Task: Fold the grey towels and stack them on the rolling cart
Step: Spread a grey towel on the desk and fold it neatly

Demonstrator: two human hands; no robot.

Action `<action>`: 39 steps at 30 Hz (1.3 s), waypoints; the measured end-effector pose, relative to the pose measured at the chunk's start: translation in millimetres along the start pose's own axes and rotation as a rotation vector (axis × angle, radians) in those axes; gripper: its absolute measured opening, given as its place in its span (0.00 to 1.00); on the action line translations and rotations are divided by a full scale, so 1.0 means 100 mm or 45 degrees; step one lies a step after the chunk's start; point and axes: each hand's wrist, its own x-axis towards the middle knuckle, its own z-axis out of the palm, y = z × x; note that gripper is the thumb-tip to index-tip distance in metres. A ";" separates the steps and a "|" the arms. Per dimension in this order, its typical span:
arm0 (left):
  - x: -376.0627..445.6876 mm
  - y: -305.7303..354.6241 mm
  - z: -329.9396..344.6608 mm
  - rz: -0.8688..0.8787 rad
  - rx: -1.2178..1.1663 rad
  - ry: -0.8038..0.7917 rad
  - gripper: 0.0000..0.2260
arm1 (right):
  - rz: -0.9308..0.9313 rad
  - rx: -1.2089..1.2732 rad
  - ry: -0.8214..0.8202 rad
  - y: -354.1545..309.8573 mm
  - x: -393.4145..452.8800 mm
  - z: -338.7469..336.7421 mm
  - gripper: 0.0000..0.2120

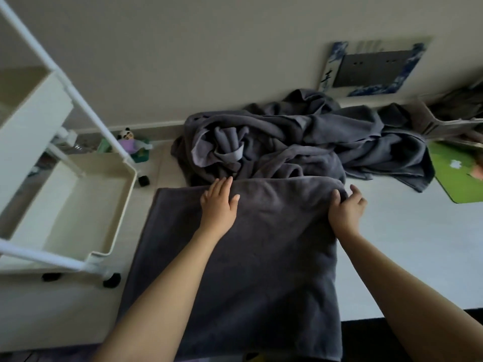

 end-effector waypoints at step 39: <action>0.54 1.55 0.28 0.129 0.403 0.041 0.27 | -0.403 -0.479 -0.404 -0.17 1.28 -1.23 0.31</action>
